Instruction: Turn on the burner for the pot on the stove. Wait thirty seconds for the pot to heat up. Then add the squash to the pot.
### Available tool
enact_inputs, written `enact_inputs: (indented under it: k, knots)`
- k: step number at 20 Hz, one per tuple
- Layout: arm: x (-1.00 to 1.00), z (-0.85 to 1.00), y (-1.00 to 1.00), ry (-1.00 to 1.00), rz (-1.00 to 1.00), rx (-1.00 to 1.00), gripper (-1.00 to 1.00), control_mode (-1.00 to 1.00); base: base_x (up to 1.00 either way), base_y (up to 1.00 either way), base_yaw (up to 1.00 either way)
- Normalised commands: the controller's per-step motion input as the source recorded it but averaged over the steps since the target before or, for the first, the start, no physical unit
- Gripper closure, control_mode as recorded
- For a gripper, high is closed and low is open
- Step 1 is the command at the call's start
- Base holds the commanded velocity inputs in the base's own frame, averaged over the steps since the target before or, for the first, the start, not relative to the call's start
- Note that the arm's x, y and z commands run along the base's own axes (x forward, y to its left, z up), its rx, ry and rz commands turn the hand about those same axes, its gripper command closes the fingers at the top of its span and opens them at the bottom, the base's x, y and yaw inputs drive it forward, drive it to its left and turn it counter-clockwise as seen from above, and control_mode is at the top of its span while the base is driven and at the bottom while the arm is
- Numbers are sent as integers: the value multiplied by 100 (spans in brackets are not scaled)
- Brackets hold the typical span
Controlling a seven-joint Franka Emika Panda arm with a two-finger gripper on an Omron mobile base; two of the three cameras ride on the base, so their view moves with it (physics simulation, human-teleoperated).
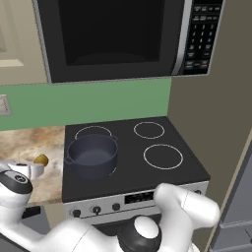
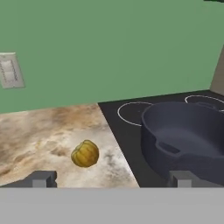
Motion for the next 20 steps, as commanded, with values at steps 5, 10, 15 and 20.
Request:
enact_inputs:
  k: [5,10,15,20]
  knots:
    - [34,-28,0,0,-7,0,-100,-100,0,0,0]
    - [43,-39,0,0,-8,0,-100,-100,0,0,0]
    - [44,-42,0,4,-7,0,-100,-100,0,0,0]
    - [43,-35,8,6,-6,0,-100,-100,0,0,0]
